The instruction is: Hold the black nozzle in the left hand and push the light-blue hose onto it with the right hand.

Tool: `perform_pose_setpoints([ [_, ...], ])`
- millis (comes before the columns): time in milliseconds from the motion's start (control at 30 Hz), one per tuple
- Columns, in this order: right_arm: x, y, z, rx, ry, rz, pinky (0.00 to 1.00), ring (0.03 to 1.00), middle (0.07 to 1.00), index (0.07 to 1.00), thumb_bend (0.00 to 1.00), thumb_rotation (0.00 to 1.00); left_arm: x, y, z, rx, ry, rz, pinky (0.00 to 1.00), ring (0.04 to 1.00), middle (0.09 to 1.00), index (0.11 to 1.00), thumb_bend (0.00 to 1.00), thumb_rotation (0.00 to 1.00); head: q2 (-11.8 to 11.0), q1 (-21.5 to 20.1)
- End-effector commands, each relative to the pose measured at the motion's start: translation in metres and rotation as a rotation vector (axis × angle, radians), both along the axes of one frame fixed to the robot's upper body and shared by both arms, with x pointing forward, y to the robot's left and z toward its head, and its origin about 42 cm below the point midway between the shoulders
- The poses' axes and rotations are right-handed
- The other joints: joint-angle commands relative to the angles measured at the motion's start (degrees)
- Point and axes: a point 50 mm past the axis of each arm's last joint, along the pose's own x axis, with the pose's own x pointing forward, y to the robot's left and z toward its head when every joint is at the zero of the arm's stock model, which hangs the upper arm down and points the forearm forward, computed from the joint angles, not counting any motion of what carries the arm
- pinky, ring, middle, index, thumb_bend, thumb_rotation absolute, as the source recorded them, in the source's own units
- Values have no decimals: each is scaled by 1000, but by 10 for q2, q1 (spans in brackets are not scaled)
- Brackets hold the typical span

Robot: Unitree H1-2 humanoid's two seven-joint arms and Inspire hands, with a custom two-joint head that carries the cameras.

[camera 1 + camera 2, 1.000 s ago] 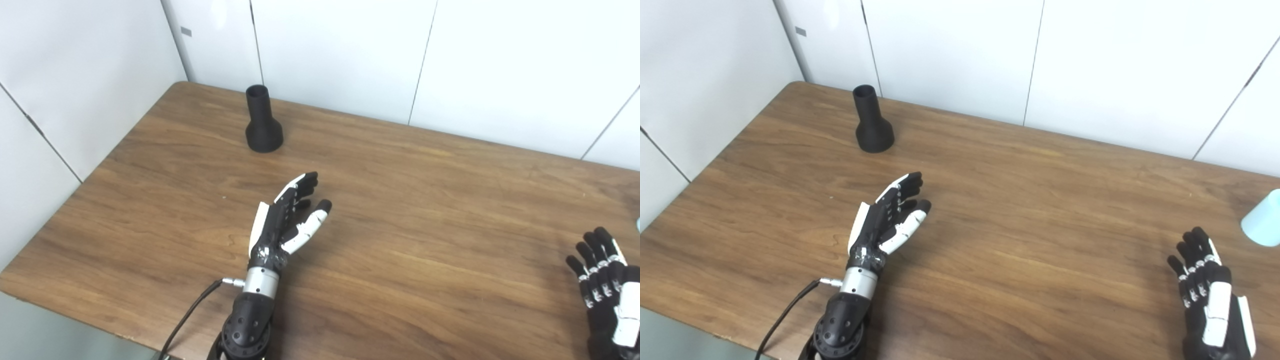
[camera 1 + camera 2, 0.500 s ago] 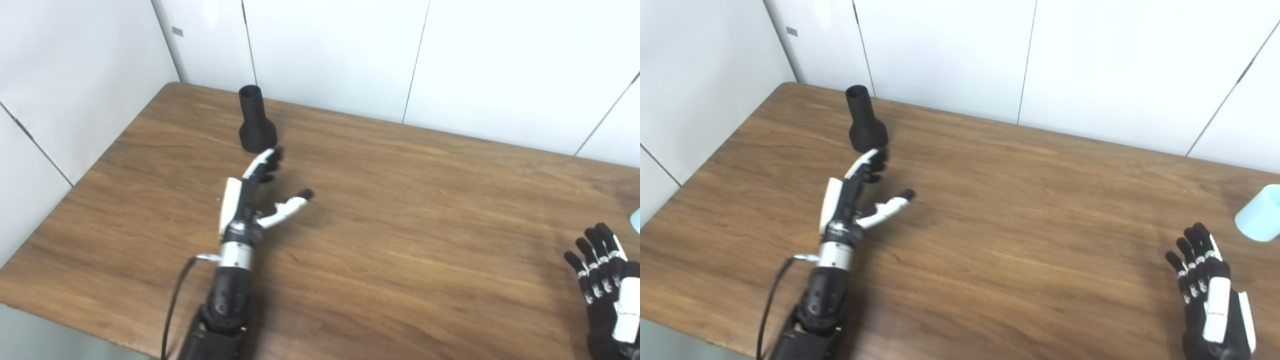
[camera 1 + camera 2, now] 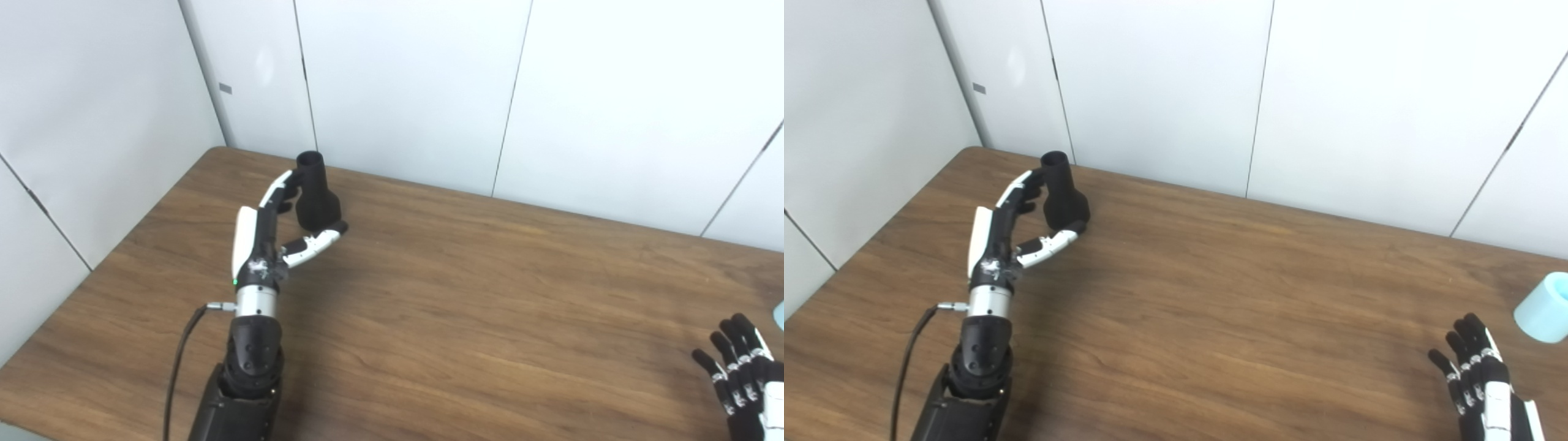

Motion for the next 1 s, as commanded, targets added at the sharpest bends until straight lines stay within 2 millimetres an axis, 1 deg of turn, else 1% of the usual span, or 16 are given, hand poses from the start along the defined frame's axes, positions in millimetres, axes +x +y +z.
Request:
perform_pose_setpoints([
  [0, -4, 1, -15, 30, 23, -7, 858, 952, 955, 932, 434, 919, 12, 8, 23, 31, -86, 15, 834, 850, 859, 844, 740, 113, 1, 1],
  [100, -5, 1, -15, 21, 21, -9, 858, 950, 952, 930, 432, 923, 16, 16, 25, 48, -74, 42, 839, 862, 848, 836, 774, 125, -1, -1],
  [200, -4, 0, -16, 16, 22, -13, 839, 936, 940, 920, 439, 929, 21, 22, 25, 50, -74, 50, 888, 911, 900, 844, 795, 118, -1, 0],
  [333, -3, 0, -16, 21, 20, -11, 840, 939, 943, 927, 445, 916, 27, 30, 26, 91, -42, 103, 854, 893, 889, 846, 826, 167, 1, 3],
  [433, -3, 0, -17, 20, 21, -7, 854, 950, 950, 929, 443, 920, 35, 33, 27, 99, -17, 130, 844, 884, 887, 859, 822, 160, 1, 3],
  [500, -3, 0, -17, 16, 22, -5, 864, 957, 956, 935, 437, 932, 42, 35, 28, 99, -9, 135, 829, 875, 890, 861, 806, 126, 1, 2],
  [567, -2, 1, -17, 16, 22, -5, 869, 960, 958, 939, 437, 937, 51, 39, 27, 107, 7, 125, 843, 879, 892, 870, 809, 131, 1, 2],
  [633, -2, 2, -16, 10, 26, -7, 858, 955, 953, 937, 441, 948, 61, 40, 27, 98, 54, 121, 867, 909, 921, 884, 827, 186, 2, 2],
  [700, -2, 3, -16, 9, 24, -6, 857, 953, 950, 933, 442, 951, 69, 41, 28, 125, 95, 121, 848, 916, 930, 888, 843, 232, 3, 0],
  [733, -2, 3, -16, 4, 22, -5, 861, 955, 951, 933, 453, 944, 73, 42, 28, 151, 116, 121, 846, 922, 922, 889, 852, 254, 4, -1],
  [833, -2, 4, -15, -8, 17, -12, 873, 952, 947, 932, 465, 922, 83, 44, 26, 215, 179, 121, 847, 921, 902, 897, 887, 374, 5, -1],
  [900, -3, 4, -15, -7, 19, -18, 865, 943, 938, 921, 468, 892, 88, 44, 26, 253, 204, 126, 856, 915, 898, 894, 922, 424, 5, -1],
  [967, -3, 4, -15, -13, 23, -14, 873, 949, 943, 926, 466, 900, 92, 43, 25, 293, 219, 130, 871, 914, 897, 889, 943, 454, 6, -1],
])
